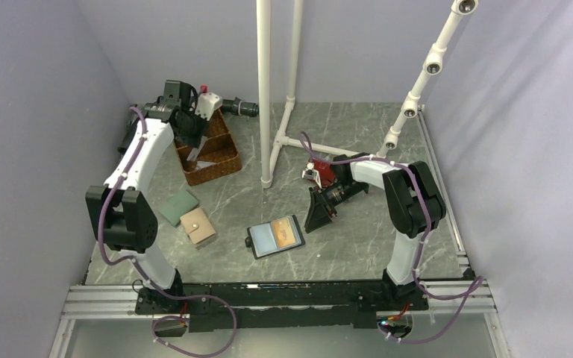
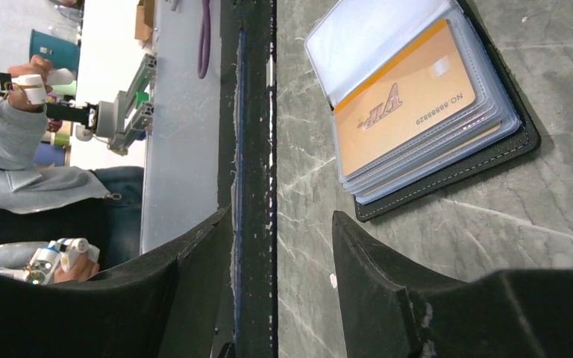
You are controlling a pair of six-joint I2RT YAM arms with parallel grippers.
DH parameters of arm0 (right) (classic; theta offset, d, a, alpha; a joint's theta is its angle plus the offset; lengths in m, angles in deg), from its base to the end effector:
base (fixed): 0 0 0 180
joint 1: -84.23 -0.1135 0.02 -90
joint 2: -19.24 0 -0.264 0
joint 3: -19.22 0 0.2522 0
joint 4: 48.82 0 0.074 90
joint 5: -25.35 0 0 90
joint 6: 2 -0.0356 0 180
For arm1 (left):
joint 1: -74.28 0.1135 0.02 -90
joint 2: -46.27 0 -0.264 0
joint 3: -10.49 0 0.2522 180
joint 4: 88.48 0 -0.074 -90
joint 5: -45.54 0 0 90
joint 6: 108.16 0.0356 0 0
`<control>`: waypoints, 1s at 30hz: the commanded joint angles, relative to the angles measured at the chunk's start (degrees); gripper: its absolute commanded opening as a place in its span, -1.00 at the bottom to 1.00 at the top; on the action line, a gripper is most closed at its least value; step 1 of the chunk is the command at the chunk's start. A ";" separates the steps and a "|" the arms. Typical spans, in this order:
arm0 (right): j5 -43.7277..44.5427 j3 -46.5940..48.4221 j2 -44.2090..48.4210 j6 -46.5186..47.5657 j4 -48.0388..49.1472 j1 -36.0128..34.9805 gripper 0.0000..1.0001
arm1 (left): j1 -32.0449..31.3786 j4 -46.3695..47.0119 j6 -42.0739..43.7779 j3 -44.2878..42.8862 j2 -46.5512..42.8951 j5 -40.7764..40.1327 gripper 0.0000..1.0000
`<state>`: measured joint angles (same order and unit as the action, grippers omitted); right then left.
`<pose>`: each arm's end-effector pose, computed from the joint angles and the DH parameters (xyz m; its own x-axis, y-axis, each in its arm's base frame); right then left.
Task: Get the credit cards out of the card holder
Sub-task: Place the credit card in the storage box.
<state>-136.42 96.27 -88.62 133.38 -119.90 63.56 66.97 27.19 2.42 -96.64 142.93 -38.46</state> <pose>0.2688 0.1375 0.1523 -0.6948 -0.5001 -0.5168 -0.6006 0.0083 0.7995 0.3597 -0.0499 0.3332 -0.6839 0.4402 -0.5818 0.4573 0.8800 0.1283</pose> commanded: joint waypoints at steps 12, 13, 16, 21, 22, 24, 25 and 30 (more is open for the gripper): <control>0.18 -0.09 1.94 1.19 0.81 0.20 0.09 | 1.67 5.57 0.22 -7.90 12.09 5.70 -1.00; 0.23 -0.09 1.94 1.20 0.83 0.19 0.09 | 1.76 5.64 -0.09 -7.82 12.55 6.20 -1.00; 0.36 -0.02 1.87 1.20 0.81 0.19 0.09 | 1.93 6.14 -1.09 -7.33 13.38 7.02 -0.90; 0.41 0.04 2.06 1.90 0.28 0.19 0.09 | 3.20 8.20 -6.22 -8.08 13.62 3.02 -0.38; 0.52 0.00 2.30 1.90 0.34 0.19 0.09 | 3.71 8.83 -7.98 -8.53 13.45 1.64 -0.26; 0.97 -0.21 2.82 1.54 0.83 0.19 0.09 | 4.90 9.36 -11.51 -9.42 12.71 -0.22 -0.02; 1.17 -0.38 3.20 1.16 1.27 0.19 0.09 | 5.46 9.57 -13.23 -9.54 12.10 -0.81 0.08; 3.28 -2.30 6.39 -2.20 5.40 0.14 0.09 | 7.13 8.91 -23.12 -7.64 5.90 0.14 0.28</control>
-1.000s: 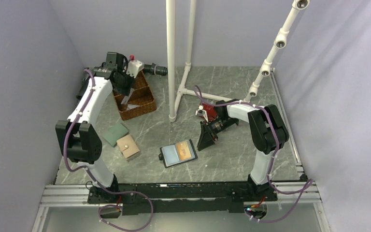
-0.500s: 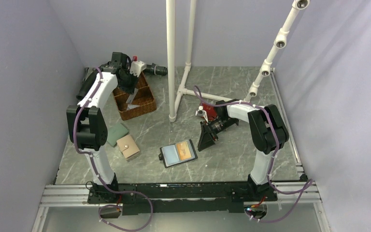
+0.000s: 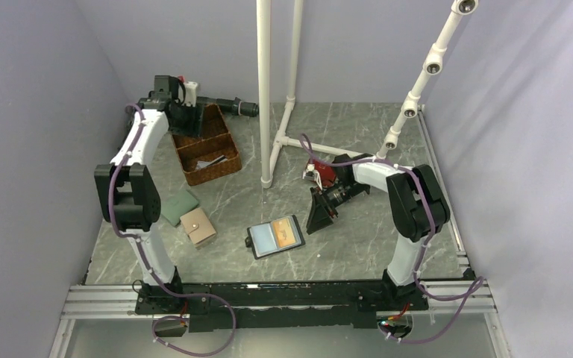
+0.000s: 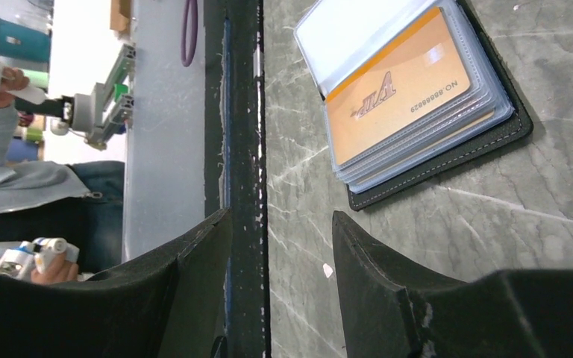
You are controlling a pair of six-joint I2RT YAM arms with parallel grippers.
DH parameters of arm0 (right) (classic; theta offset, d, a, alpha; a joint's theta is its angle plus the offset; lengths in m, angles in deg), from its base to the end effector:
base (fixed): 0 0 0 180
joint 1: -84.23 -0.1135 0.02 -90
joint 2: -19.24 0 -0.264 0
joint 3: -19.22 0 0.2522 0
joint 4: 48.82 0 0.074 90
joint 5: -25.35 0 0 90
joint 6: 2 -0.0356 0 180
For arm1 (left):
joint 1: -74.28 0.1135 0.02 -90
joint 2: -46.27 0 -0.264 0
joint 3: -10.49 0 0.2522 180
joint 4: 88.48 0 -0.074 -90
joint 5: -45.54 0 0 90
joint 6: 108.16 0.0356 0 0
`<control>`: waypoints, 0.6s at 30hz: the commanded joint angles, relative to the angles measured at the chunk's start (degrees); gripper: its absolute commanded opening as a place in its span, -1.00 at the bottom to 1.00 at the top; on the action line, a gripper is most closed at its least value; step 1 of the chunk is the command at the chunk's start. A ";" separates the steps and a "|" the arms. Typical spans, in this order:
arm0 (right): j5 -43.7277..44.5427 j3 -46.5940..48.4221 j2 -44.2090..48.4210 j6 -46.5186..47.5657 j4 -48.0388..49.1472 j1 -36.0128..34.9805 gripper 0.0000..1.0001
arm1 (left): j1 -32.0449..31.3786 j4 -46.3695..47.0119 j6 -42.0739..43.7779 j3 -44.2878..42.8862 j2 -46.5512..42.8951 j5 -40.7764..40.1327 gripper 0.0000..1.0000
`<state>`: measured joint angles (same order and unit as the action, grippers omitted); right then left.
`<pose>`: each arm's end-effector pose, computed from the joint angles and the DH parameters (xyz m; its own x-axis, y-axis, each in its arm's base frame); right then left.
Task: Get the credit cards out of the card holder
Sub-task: Place the credit card in the storage box.
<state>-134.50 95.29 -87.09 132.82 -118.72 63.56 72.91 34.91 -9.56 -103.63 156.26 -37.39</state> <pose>0.2659 0.1361 0.1548 -0.6768 -0.5148 -0.5262 -0.6255 0.0252 0.7798 0.4282 -0.0146 0.2930 -0.7692 0.1668 -0.6168 0.2161 0.9764 -0.0055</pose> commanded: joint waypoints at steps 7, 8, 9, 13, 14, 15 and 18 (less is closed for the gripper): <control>5.57 -6.36 11.82 -10.94 15.97 -0.94 0.10 | 6.93 1.16 -25.80 15.09 -22.77 11.09 0.54; 6.16 -7.15 12.72 -12.73 17.85 -1.29 0.10 | 7.47 2.30 -28.06 18.58 -25.22 14.64 0.55; 6.61 -7.86 13.47 -15.16 19.76 -1.68 0.09 | 7.85 3.54 -30.46 21.82 -27.62 18.25 0.54; 6.17 -9.48 15.11 -22.69 24.89 -3.55 0.08 | 8.09 14.73 -40.90 38.73 -36.65 35.42 0.33; 6.06 -9.70 15.31 -24.63 26.01 -4.06 0.08 | 8.13 16.40 -43.70 40.94 -37.94 36.91 0.31; 6.10 -9.88 15.43 -26.53 27.02 -4.65 0.08 | 7.95 20.04 -46.80 45.80 -40.17 39.61 0.31; 6.45 -10.24 15.49 -33.05 30.12 -6.09 0.07 | 6.61 26.71 -53.85 55.61 -45.99 41.30 0.32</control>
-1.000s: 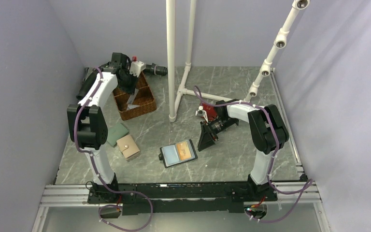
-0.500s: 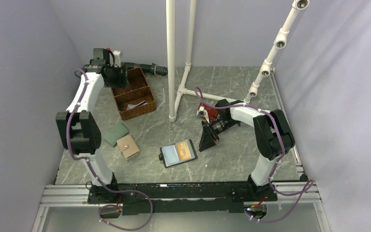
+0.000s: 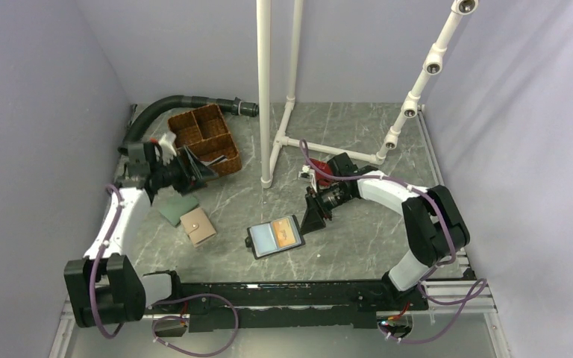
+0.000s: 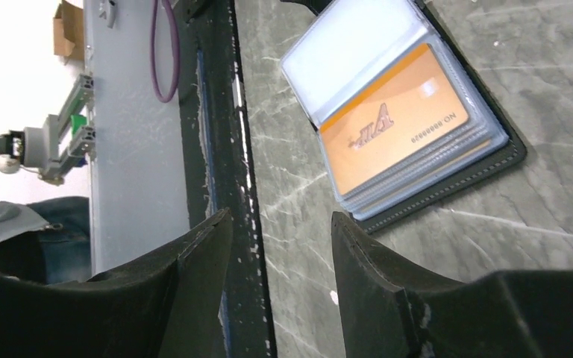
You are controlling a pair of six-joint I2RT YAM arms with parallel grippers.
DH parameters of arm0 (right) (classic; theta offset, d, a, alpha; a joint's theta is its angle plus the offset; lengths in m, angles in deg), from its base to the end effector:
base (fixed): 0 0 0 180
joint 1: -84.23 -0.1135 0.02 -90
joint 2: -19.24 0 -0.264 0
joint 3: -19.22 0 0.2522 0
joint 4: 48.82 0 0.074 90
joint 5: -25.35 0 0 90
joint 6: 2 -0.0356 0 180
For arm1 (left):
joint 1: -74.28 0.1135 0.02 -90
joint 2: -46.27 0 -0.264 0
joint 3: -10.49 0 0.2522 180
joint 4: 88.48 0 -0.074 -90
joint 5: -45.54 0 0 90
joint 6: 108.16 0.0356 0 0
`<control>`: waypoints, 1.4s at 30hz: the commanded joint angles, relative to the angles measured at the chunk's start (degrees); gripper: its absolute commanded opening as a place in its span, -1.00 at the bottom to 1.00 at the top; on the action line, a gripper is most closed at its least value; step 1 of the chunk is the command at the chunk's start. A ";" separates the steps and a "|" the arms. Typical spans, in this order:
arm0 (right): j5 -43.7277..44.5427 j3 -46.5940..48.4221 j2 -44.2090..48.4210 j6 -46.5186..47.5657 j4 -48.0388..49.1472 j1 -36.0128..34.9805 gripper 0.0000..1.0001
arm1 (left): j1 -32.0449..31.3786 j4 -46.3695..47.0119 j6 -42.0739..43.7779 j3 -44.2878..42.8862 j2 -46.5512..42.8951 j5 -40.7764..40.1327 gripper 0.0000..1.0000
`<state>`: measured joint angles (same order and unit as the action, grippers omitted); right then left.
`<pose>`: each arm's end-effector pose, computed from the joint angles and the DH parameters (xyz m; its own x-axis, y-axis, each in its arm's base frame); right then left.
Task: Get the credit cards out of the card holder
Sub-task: Place the credit card in the storage box, then remove the credit card from the card holder.
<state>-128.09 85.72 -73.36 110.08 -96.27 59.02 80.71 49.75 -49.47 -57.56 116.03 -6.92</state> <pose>0.2433 0.1497 0.1800 -0.6463 -0.4901 -0.5849 -0.7150 0.1213 0.6885 0.2558 0.0070 0.2833 -0.7664 -0.5010 -0.4021 -0.0558 0.6754 -0.7353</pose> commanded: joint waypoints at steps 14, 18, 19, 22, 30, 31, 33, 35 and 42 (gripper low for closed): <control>9.45 -1.67 -3.11 -35.54 19.03 -5.58 -0.01 | -29.15 40.66 -40.60 36.44 -16.48 -9.36 0.30; 13.28 -2.35 -2.47 -38.17 20.37 -6.12 -0.03 | -33.32 44.38 -41.63 35.83 -10.38 -10.64 0.29; 14.47 -2.43 -2.47 -38.52 20.37 -6.16 -0.04 | -34.36 45.65 -41.95 35.76 -8.90 -11.26 0.29; 16.17 -2.82 -2.31 -39.39 20.85 -6.15 -0.06 | -37.50 48.99 -42.71 35.66 -4.24 -12.89 0.28; 17.14 -3.38 -2.53 -39.54 21.86 -6.16 -0.10 | -42.67 53.72 -42.97 32.92 5.83 -13.58 0.08; 17.00 -3.30 -2.64 -39.57 21.85 -6.19 -0.12 | -43.22 53.80 -42.93 32.65 6.63 -13.67 0.07; 16.81 -3.20 -2.93 -39.60 21.92 -6.19 -0.16 | -43.79 53.58 -42.81 32.22 7.84 -13.80 0.04; 16.84 -3.16 -3.26 -39.50 21.98 -6.18 -0.18 | -44.16 53.22 -42.83 32.06 8.75 -13.94 0.00; 16.83 -2.91 -4.02 -39.37 21.96 -6.30 -0.24 | -44.80 50.19 -42.57 32.09 9.70 -15.02 -0.17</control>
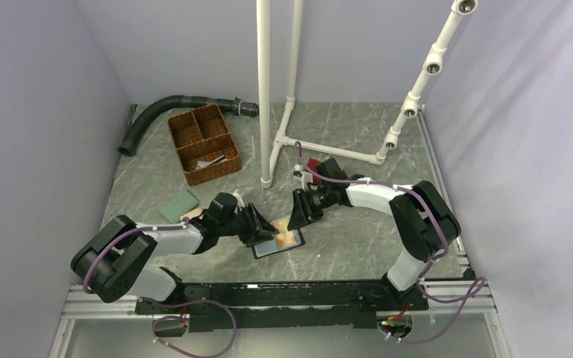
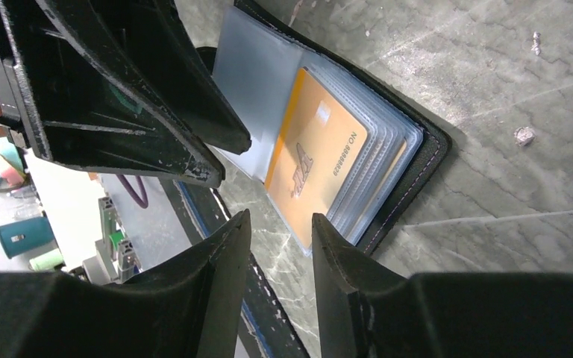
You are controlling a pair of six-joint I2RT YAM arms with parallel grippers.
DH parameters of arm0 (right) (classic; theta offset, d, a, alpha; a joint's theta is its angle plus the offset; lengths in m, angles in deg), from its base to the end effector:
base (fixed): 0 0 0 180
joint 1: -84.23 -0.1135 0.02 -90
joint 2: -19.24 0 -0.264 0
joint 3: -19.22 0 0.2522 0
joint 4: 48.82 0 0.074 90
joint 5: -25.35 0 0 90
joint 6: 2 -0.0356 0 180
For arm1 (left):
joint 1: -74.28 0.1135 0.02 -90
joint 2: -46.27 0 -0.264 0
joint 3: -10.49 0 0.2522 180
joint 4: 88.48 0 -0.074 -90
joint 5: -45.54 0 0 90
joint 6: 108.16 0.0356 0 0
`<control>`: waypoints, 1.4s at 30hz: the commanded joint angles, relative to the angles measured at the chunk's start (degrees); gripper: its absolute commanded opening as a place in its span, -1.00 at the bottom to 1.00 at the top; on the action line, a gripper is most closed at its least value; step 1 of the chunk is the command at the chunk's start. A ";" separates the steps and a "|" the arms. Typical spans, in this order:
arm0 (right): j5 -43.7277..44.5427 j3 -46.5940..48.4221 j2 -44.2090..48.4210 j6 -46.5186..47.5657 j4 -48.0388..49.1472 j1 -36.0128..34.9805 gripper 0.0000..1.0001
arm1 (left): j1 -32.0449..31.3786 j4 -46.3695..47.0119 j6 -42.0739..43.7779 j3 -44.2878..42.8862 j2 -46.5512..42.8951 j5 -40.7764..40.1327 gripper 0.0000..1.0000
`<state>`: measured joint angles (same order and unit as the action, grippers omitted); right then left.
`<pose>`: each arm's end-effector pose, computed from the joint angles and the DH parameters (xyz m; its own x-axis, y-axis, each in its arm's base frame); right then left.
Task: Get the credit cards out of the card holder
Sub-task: Remove the credit card from the card holder.
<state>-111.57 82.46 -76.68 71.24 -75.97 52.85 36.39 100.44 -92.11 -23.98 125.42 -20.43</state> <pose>0.2502 0.1831 0.1549 -0.8997 -0.3180 -0.2991 -0.4278 0.5051 0.7496 0.1774 -0.1564 0.1332 -0.9172 -0.3984 0.0043 -0.2160 0.4881 -0.8456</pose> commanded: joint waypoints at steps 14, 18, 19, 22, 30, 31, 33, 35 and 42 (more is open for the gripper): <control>3.03 1.49 -2.61 0.79 0.32 -0.91 -0.34 | -1.00 -2.10 1.08 -2.25 3.59 -1.97 -0.27; 4.14 1.94 -3.34 1.19 -0.26 -1.14 -0.36 | -1.04 -2.11 1.13 -2.57 5.11 -1.93 -0.26; 4.36 2.02 -3.50 1.20 -0.36 -1.25 -0.37 | -1.05 -2.18 1.22 -2.73 5.48 -1.82 -0.26; 5.29 2.66 -4.39 1.75 -1.08 -1.71 -0.41 | -1.05 -2.12 1.51 -3.10 6.29 -1.46 -0.25; 6.91 5.19 -7.90 3.04 -3.89 -3.80 -0.65 | -1.03 -1.49 1.74 -2.93 7.83 -0.94 -0.21; 6.54 5.46 -8.23 3.25 -4.19 -4.12 -0.68 | -1.04 -0.97 1.52 -2.80 7.97 -0.92 -0.21; 5.30 5.99 -8.85 3.31 -4.52 -4.74 -0.72 | -1.00 0.00 1.24 -2.50 8.05 -0.87 -0.22; 4.31 6.30 -9.16 3.38 -4.71 -5.27 -0.73 | -1.05 0.50 1.10 -2.34 7.88 -1.04 -0.22; 2.82 6.34 -9.70 2.98 -4.63 -5.41 -0.74 | -1.00 1.64 0.35 -1.43 6.55 -1.96 -0.50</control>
<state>-108.36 88.34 -84.29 73.61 -81.17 49.60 35.67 99.30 -91.46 -25.88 132.46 -20.98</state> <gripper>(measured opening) 0.136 0.311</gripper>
